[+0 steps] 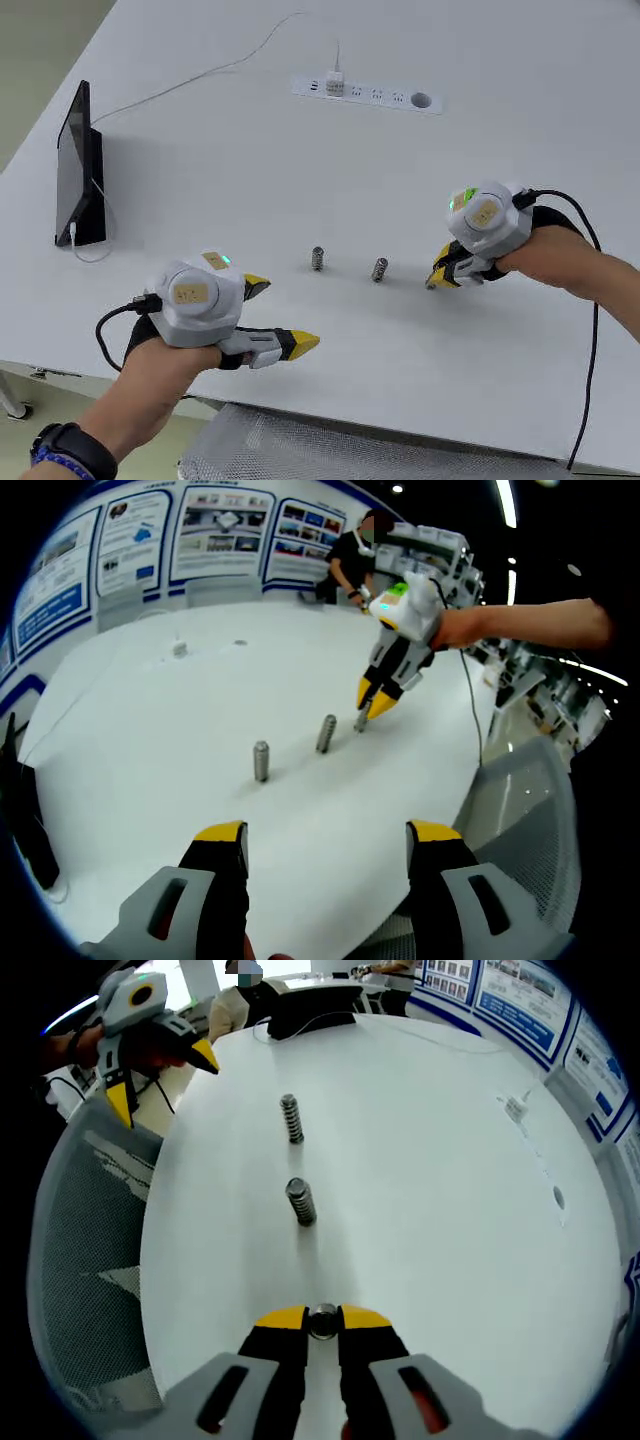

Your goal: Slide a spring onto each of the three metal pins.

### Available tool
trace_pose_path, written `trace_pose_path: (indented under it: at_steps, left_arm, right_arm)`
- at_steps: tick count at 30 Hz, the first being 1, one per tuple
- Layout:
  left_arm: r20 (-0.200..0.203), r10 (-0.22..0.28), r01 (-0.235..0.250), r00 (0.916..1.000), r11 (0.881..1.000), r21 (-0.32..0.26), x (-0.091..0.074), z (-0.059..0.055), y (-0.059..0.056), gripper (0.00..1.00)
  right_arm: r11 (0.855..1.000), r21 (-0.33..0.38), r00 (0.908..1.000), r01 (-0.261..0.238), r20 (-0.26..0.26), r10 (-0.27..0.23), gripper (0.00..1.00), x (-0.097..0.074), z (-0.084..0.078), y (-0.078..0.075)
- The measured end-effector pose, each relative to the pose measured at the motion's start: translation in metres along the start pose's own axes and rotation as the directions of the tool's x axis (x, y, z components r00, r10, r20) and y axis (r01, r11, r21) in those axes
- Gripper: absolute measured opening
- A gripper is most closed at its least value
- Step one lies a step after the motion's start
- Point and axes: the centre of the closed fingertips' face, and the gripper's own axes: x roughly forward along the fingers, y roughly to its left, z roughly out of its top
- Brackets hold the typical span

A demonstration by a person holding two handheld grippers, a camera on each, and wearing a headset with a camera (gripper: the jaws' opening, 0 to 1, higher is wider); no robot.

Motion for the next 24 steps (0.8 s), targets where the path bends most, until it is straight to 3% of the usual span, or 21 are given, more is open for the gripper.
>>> trace_pose_path:
  at_steps: [13,18,24]
  left_arm:
    - [0.001,0.02,-0.02,0.9998,1.0,-0.013,-0.007,-0.004,0.005,0.65]
    - [0.003,0.018,-0.018,0.9998,1.0,-0.017,-0.008,-0.004,0.004,0.65]
    - [0.006,0.019,-0.019,0.9998,1.0,-0.016,-0.01,-0.002,0.003,0.65]
  right_arm:
    - [1.0,0.025,0.9998,0.009,0.016,-0.009,0.14,0.007,-0.005,-0.002]
    - [0.997,0.071,0.9987,0.023,0.044,-0.027,0.19,0.003,-0.008,-0.003]
    - [0.989,0.128,0.9942,0.078,0.064,-0.086,0.3,-0.003,-0.02,-0.005]
